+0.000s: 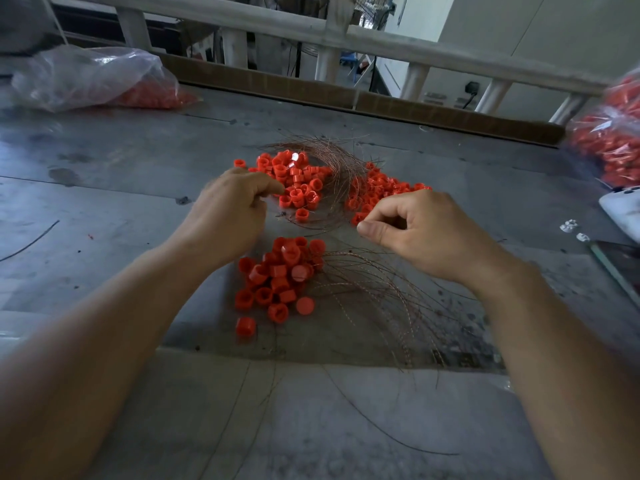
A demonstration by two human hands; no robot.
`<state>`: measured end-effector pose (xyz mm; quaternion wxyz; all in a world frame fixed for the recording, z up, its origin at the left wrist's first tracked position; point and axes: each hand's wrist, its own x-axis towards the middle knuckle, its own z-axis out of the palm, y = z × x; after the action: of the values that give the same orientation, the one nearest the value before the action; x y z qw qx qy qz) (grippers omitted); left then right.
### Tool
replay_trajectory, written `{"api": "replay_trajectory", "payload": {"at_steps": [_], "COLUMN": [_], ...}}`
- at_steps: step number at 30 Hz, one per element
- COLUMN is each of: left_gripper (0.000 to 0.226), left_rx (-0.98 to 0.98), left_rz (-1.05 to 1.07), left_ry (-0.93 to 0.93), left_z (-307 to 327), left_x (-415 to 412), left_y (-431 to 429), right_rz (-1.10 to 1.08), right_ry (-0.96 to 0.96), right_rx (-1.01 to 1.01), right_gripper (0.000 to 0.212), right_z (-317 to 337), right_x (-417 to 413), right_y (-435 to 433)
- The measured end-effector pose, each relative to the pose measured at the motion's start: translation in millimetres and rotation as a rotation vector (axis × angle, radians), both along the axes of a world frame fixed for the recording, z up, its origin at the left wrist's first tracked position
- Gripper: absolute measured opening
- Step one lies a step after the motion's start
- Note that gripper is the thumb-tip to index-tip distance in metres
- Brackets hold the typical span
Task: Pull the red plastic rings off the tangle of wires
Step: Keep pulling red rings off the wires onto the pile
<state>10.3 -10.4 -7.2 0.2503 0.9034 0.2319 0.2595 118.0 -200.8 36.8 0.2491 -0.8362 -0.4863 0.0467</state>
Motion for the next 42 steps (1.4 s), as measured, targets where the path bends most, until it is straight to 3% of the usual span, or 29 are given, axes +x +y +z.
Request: {"api": "replay_trajectory", "payload": {"at_steps": [11, 19, 26, 32, 36, 42], "left_gripper": [0.029, 0.008, 0.000, 0.013, 0.025, 0.028], "left_rx": [0.129, 0.170, 0.127, -0.040, -0.244, -0.323], "left_rz": [-0.057, -0.052, -0.067, -0.063, -0.147, -0.244], "left_ry": [0.215, 0.139, 0.033, -0.113, -0.252, -0.273], "left_z": [-12, -4, 1, 12, 23, 28], "left_x": [13, 11, 7, -2, -12, -13], "left_y": [10, 5, 0, -5, -14, -24], "right_rz": [-0.168, -0.227, -0.234, -0.207, -0.096, 0.083], "right_ry": [-0.065, -0.021, -0.044, -0.084, -0.061, -0.086], "right_rx": [0.088, 0.172, 0.106, 0.109, 0.241, 0.369], "right_gripper": [0.016, 0.016, 0.018, 0.014, 0.007, 0.029], "right_z": [0, -2, -4, -9, -10, -13], "right_x": [8, 16, 14, 13, 7, -8], "right_y": [0, -2, 2, 7, 12, 22]}}
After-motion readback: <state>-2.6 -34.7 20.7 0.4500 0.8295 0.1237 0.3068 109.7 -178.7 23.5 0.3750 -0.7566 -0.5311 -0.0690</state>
